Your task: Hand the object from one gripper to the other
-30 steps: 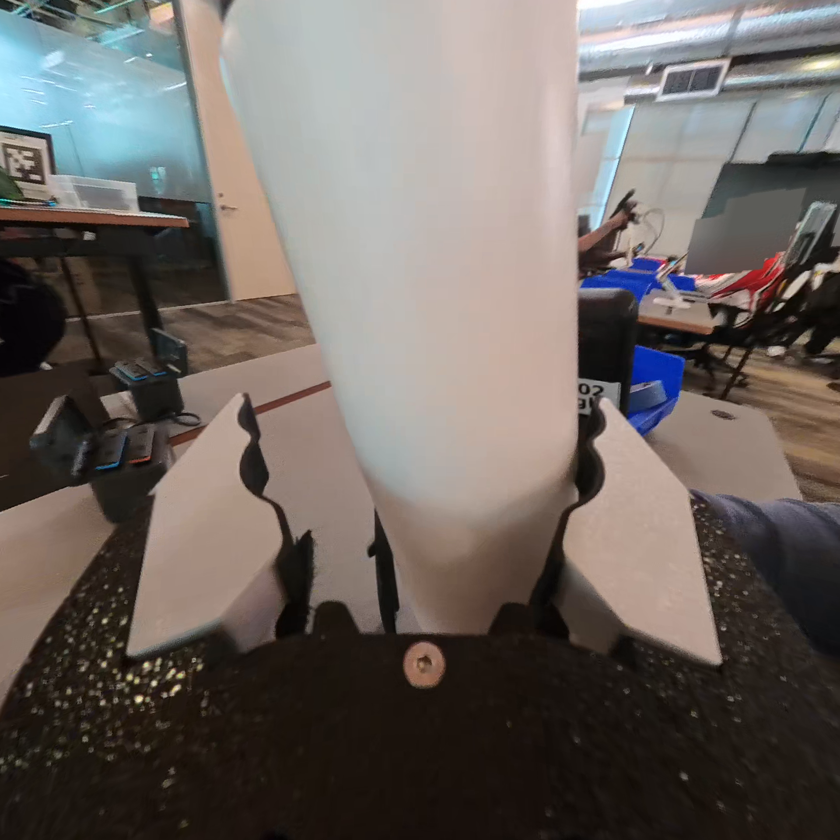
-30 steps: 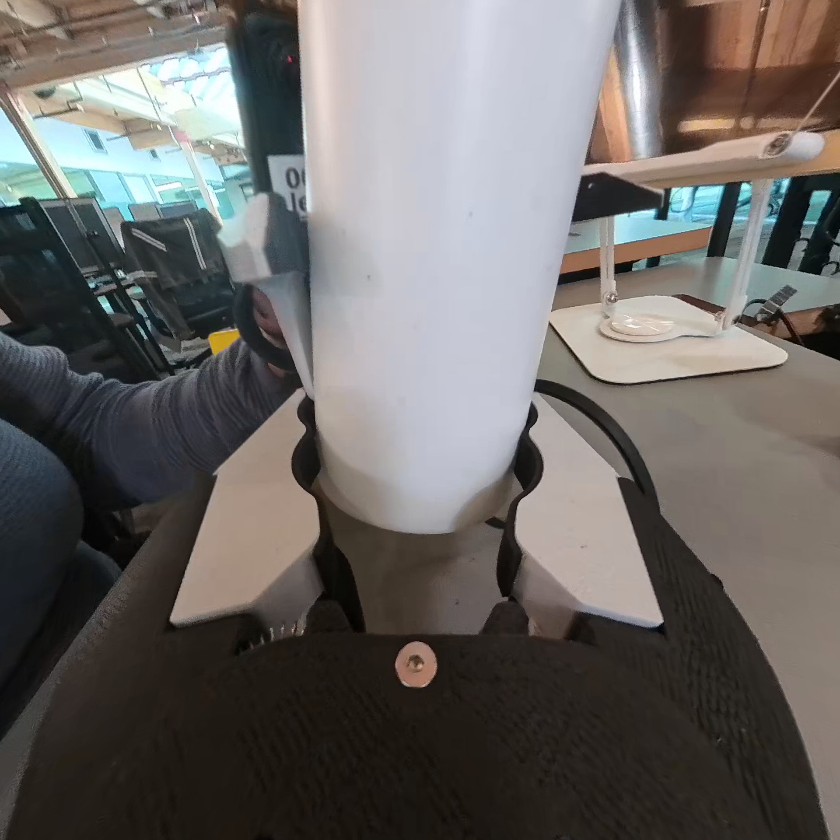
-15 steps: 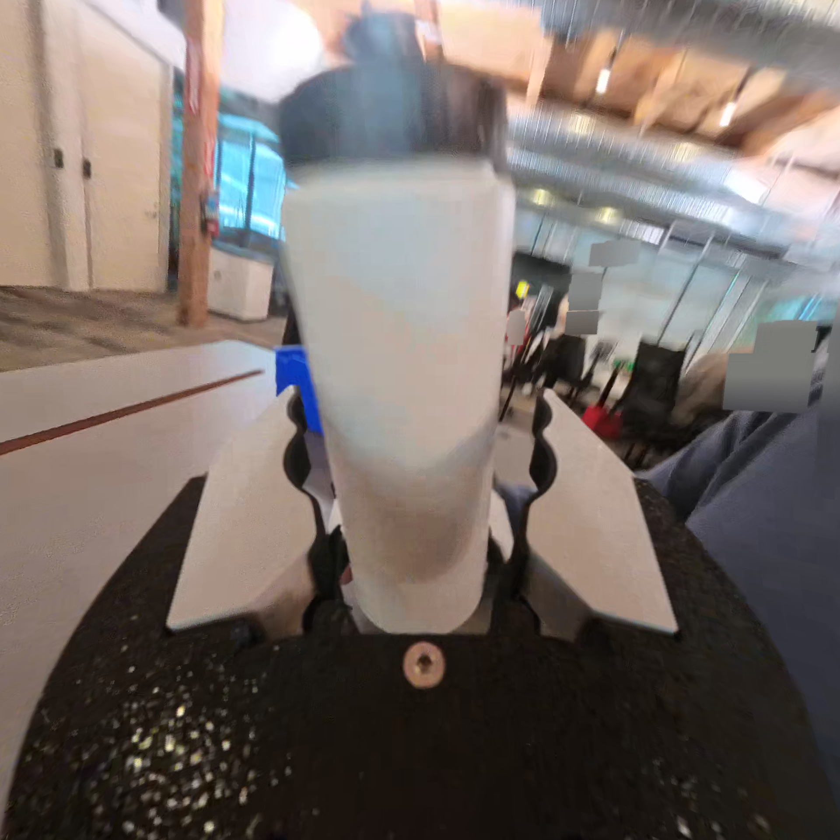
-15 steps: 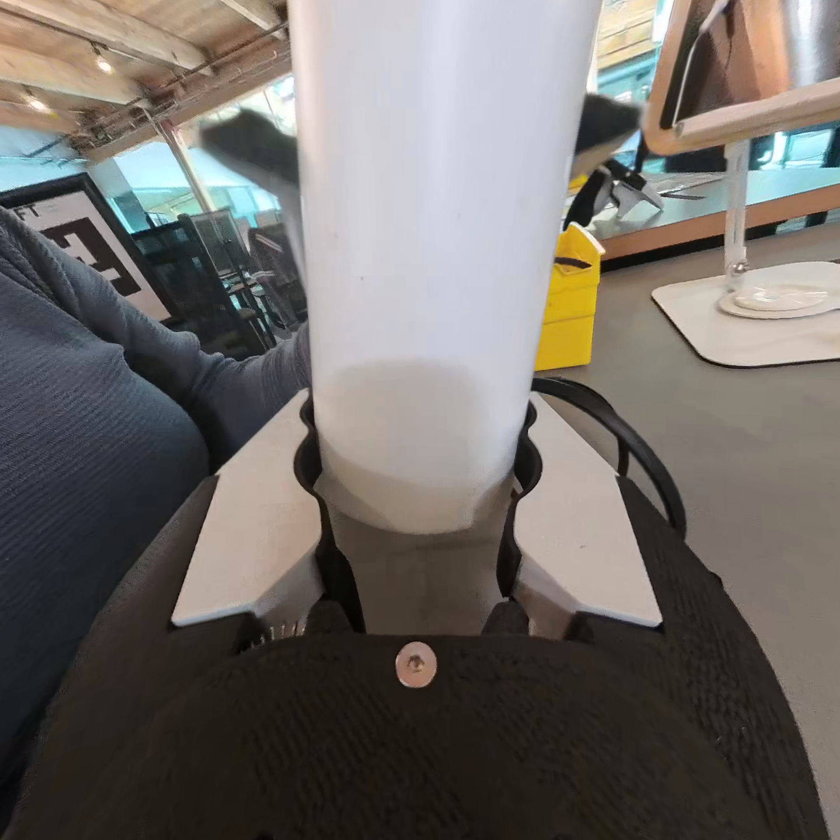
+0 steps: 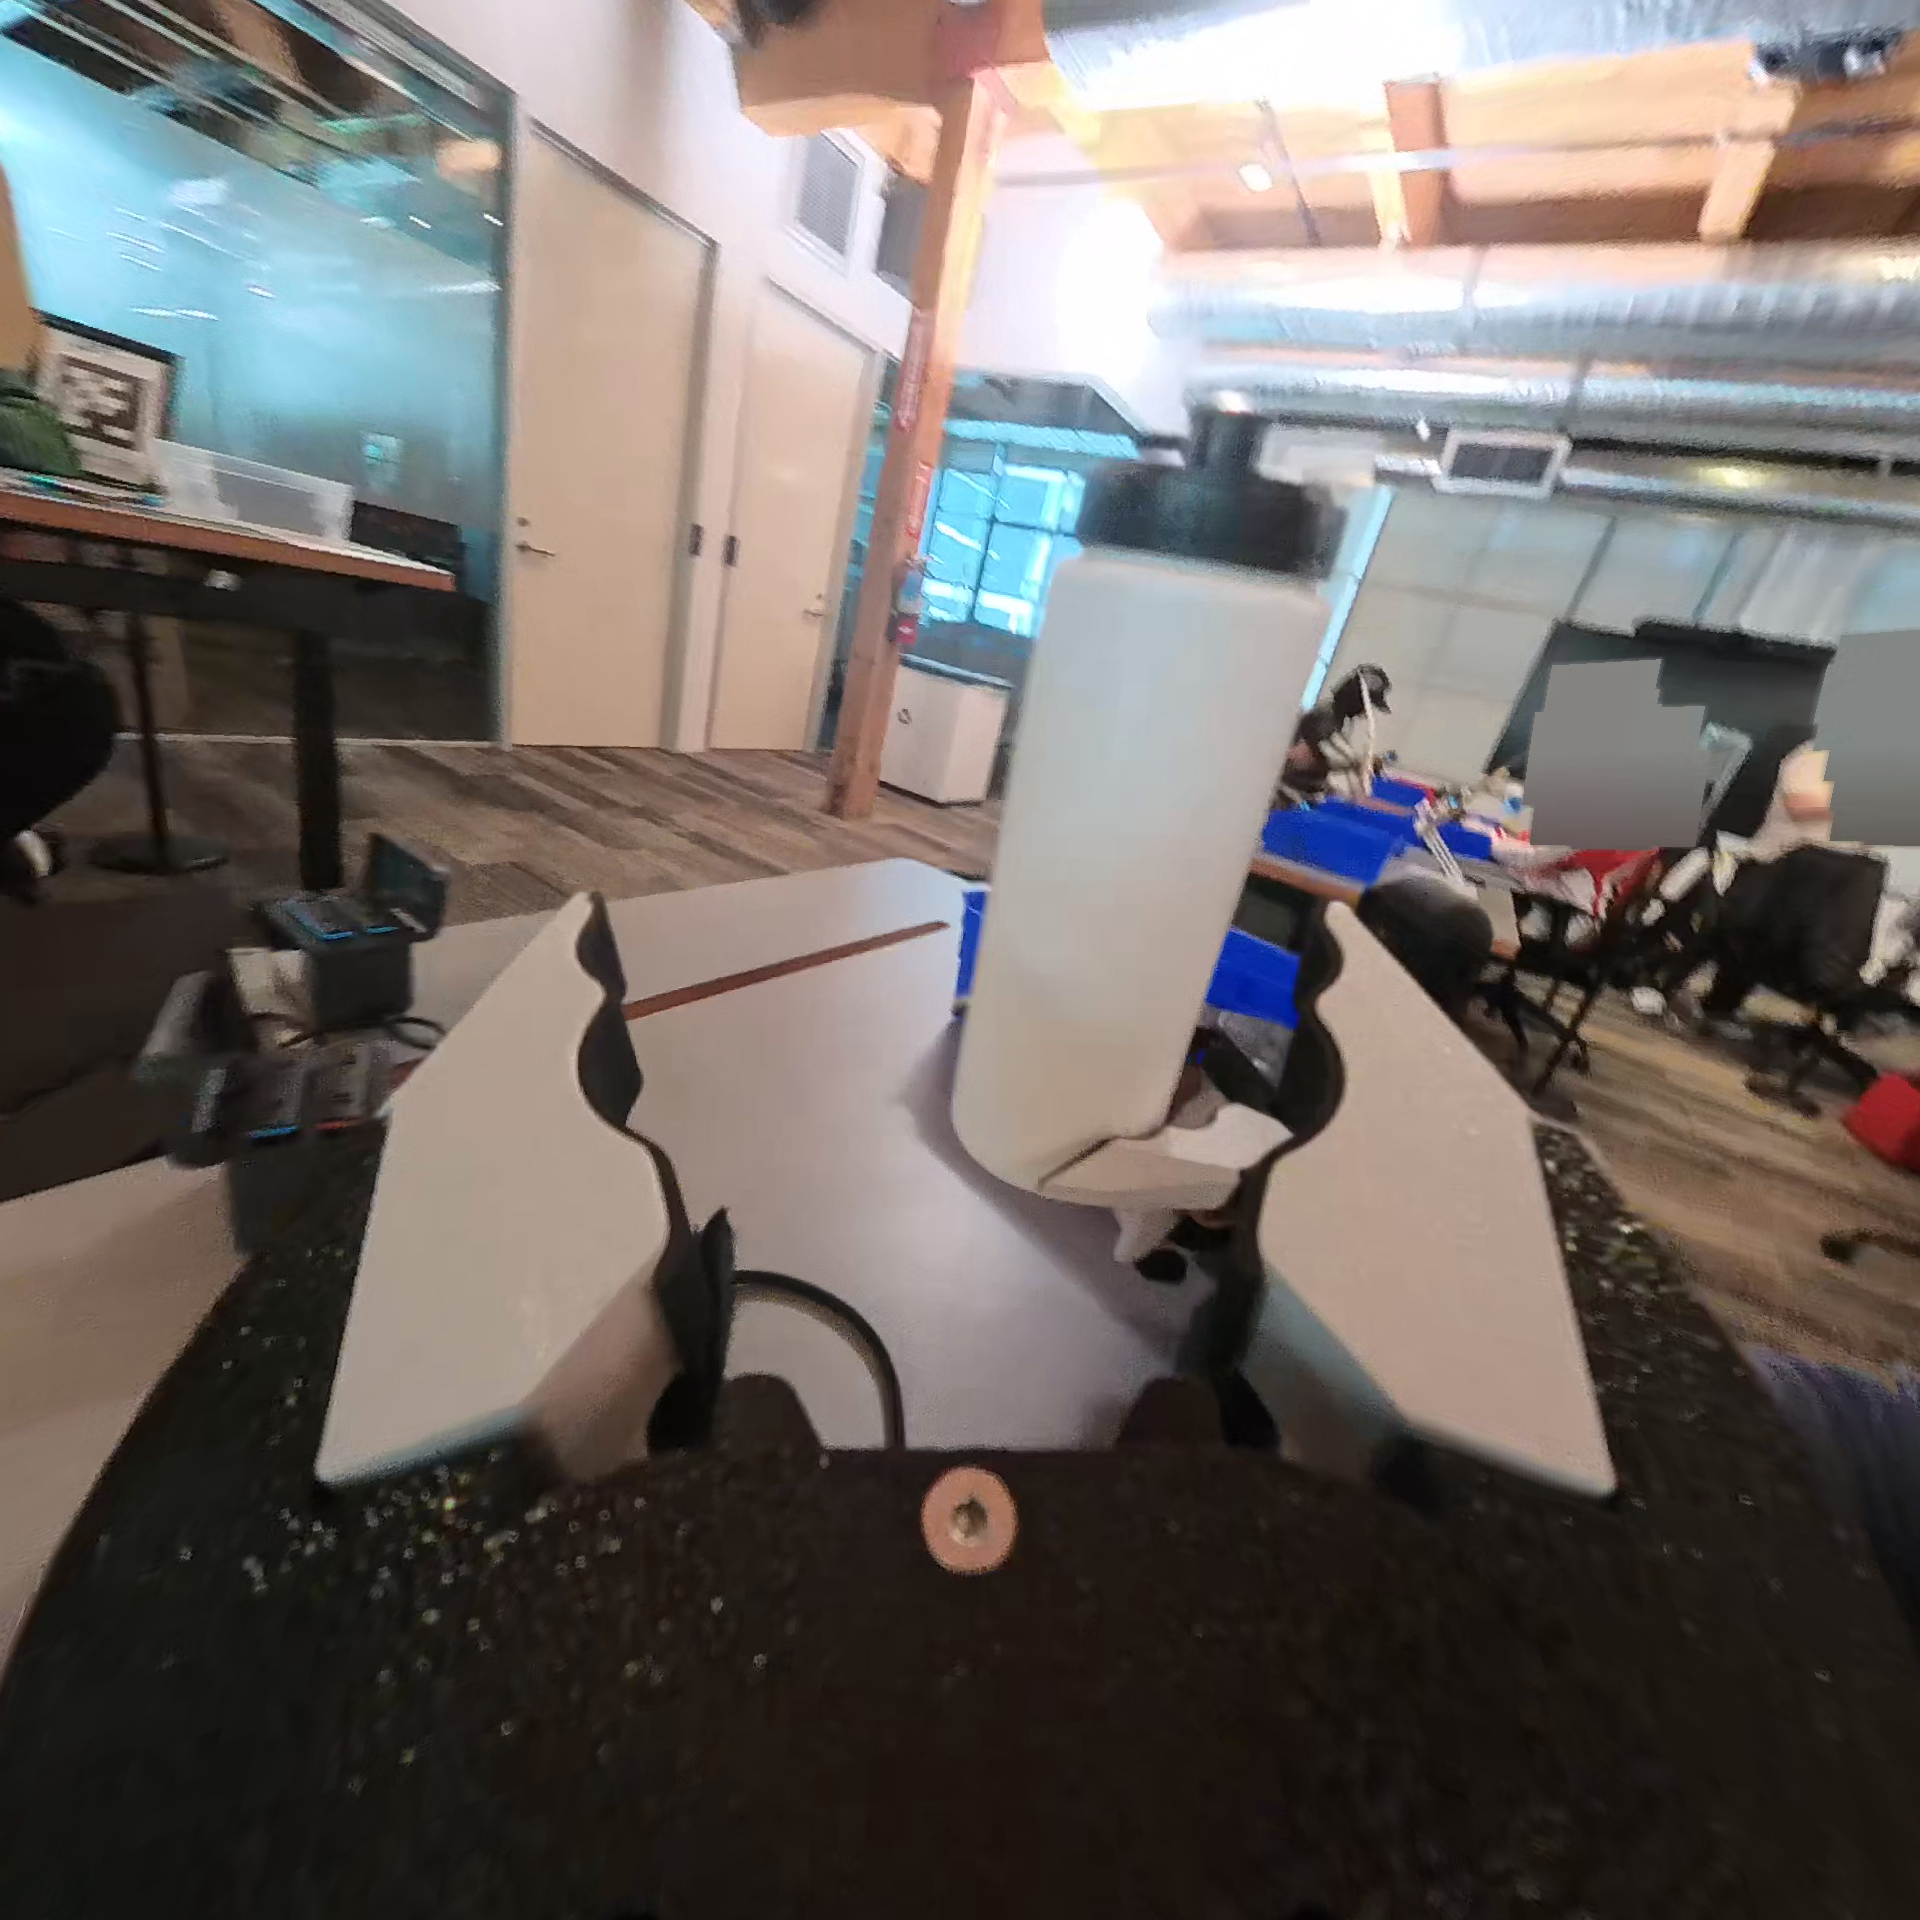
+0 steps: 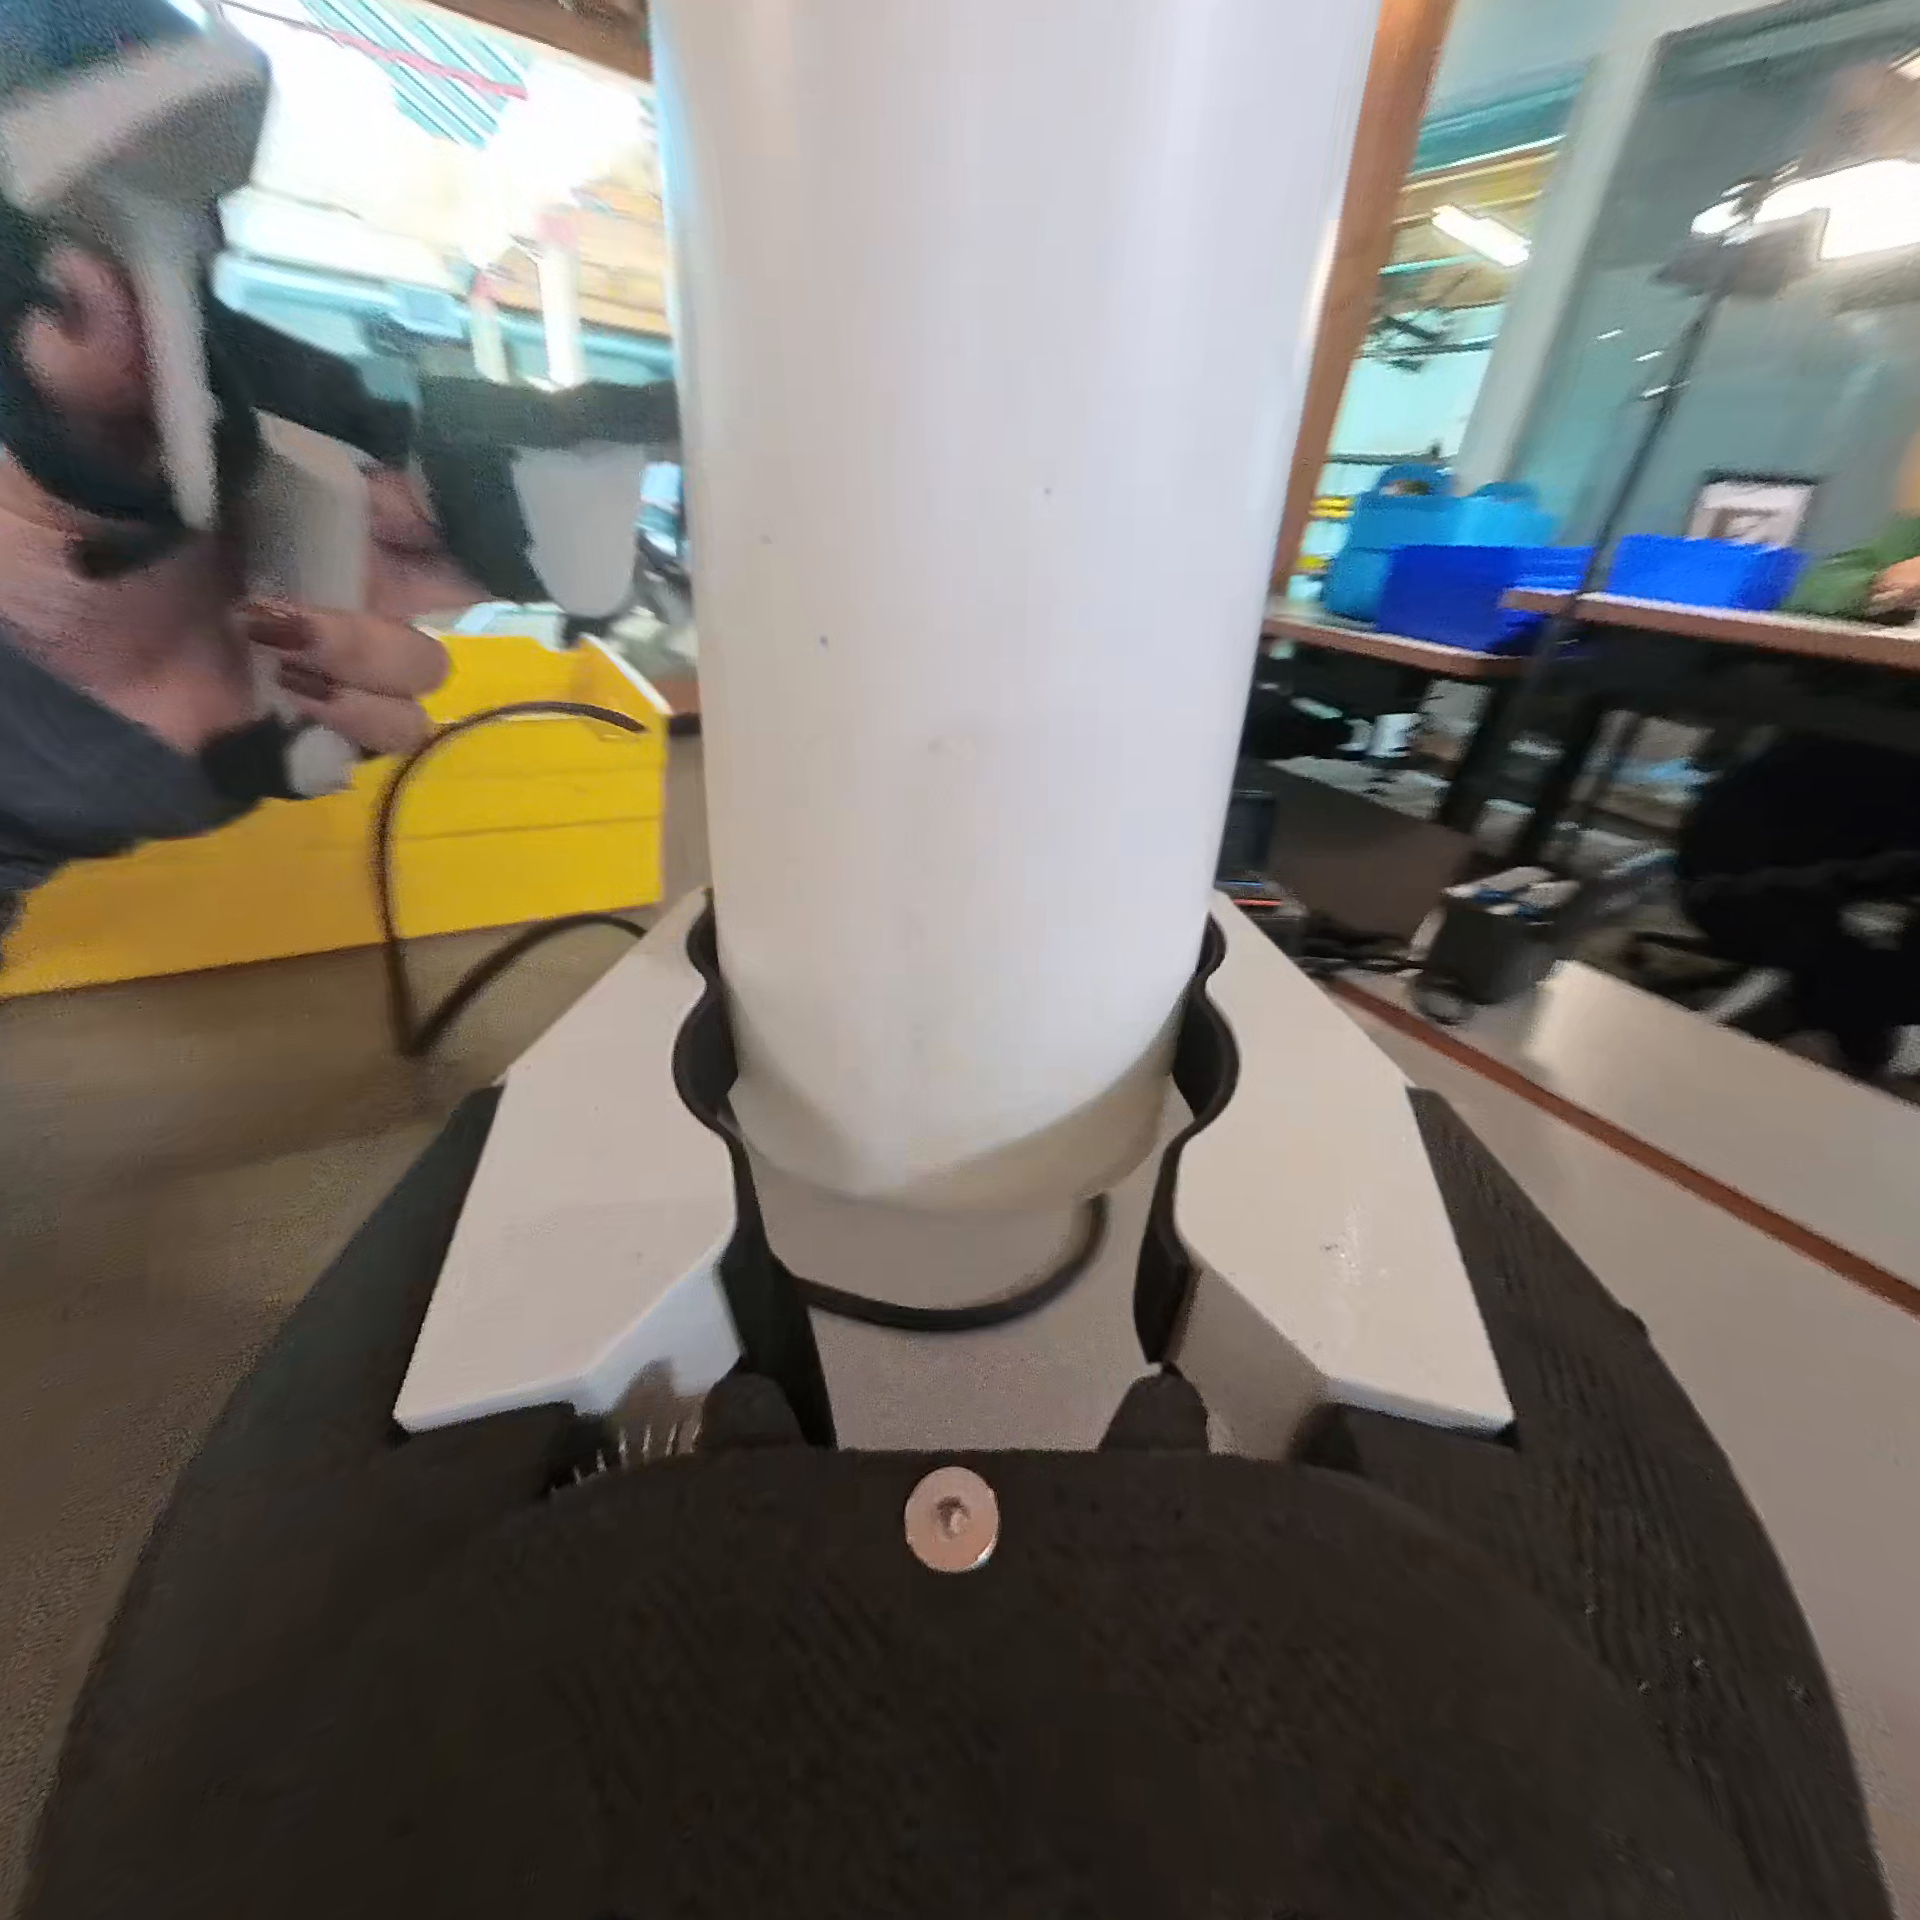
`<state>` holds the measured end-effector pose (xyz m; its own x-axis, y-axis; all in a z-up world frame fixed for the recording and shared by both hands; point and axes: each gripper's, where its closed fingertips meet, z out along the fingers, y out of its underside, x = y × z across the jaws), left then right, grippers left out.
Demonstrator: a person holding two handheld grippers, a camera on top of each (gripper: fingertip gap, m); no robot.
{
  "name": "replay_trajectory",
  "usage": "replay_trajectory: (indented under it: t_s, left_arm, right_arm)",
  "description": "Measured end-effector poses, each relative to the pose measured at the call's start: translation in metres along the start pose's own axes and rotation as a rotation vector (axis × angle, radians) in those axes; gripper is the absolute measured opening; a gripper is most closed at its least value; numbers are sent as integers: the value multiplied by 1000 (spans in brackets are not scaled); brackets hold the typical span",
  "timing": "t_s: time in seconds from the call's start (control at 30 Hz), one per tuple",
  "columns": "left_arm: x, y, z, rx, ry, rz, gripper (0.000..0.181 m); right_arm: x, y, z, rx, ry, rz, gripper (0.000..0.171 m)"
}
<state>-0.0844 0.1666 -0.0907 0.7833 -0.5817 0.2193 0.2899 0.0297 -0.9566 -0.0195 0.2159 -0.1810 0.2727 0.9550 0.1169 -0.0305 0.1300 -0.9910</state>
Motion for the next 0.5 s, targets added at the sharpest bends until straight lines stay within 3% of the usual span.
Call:
replay_trajectory:
  t_s: [0.13,0.27,0.37,0.5]
  left_arm:
    - [16,28,38,-113,38,104,139]
    - [34,33,71,-131,75,215,151]
    - [48,23,88,-96,95,275,144]
    - [65,-9,96,95,141,309,121]
  right_arm:
    - [10,4,0,-55,132,-183,87]
    - [19,2,-1,-76,266,-334,87]
    - [32,-9,-7,-84,417,-497,87]
    - [45,-44,-21,-51,625,-783,87]
